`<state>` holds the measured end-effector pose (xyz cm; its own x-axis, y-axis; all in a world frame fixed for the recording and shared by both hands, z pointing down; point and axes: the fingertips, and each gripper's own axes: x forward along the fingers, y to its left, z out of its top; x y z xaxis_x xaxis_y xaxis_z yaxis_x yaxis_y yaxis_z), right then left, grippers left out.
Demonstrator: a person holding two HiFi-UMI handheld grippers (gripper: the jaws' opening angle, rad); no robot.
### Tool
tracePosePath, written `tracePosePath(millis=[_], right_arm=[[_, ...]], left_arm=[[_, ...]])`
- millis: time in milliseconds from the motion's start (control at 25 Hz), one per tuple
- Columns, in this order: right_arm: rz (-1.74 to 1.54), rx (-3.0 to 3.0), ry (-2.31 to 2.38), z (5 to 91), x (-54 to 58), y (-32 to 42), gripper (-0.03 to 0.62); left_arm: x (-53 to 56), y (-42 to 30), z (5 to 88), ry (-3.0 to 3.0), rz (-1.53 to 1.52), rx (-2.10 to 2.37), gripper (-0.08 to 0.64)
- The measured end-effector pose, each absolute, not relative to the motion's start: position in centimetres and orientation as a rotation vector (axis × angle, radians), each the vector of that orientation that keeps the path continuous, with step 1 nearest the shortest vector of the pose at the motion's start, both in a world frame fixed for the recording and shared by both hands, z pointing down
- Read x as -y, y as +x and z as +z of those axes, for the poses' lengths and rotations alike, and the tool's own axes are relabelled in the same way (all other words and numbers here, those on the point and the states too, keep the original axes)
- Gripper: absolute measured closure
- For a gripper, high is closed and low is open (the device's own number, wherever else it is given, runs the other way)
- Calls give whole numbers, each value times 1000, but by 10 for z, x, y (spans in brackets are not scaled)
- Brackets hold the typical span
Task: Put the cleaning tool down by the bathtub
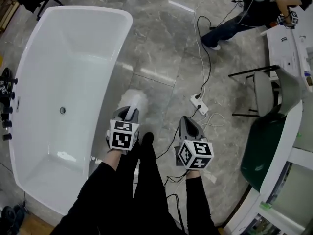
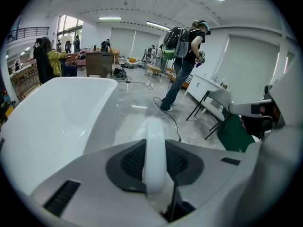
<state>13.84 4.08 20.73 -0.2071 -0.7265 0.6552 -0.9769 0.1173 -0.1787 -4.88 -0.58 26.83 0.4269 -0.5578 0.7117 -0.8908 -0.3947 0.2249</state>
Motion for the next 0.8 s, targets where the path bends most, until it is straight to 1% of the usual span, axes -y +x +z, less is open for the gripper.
tracePosePath(millis=[360,800], right_arm=[[797,2029,1573,280,11,150,592],[762,2065,1531,408,72,156,591]], left_arm=[[56,-38,342,2060,726,1273,463],[117,-32,457,2060,627,1350,463]])
